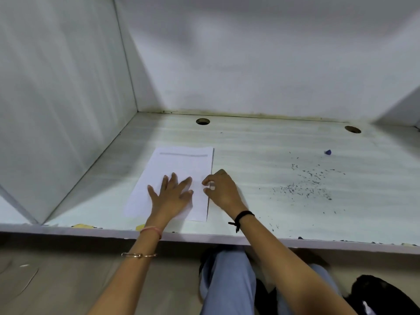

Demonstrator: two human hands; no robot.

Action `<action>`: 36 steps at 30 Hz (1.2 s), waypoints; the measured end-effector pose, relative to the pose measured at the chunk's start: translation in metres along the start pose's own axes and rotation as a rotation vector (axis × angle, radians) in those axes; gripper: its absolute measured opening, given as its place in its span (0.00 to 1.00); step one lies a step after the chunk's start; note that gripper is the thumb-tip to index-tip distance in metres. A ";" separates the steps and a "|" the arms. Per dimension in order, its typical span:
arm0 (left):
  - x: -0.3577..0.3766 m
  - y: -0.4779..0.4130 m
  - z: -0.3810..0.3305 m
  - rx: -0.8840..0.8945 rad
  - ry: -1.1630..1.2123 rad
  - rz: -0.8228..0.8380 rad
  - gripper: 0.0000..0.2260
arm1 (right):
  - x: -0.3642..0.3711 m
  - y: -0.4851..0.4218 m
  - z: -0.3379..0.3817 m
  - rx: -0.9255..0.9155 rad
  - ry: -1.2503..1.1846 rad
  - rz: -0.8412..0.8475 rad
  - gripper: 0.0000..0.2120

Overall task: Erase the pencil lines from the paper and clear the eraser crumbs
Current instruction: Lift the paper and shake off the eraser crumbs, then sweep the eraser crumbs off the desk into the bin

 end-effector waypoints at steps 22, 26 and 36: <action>-0.026 0.023 -0.206 0.392 0.794 -0.305 0.09 | -0.163 0.080 -0.072 0.069 -0.372 -0.462 0.04; 0.026 0.036 -0.304 0.483 0.963 -0.073 0.10 | -0.229 0.143 -0.150 0.242 -0.350 -0.674 0.05; 0.169 0.110 -0.493 0.750 0.966 0.468 0.08 | -0.301 0.311 -0.316 0.594 -0.319 -1.066 0.06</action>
Point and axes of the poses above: each hand's wrist, its own y-axis away from the middle knuckle, its own x-axis out of the palm, z = x × y, the point moved 9 cm from there along -y, towards the middle knuckle, and after that the axes turned 4 degrees about x, right-handed, at the moved point
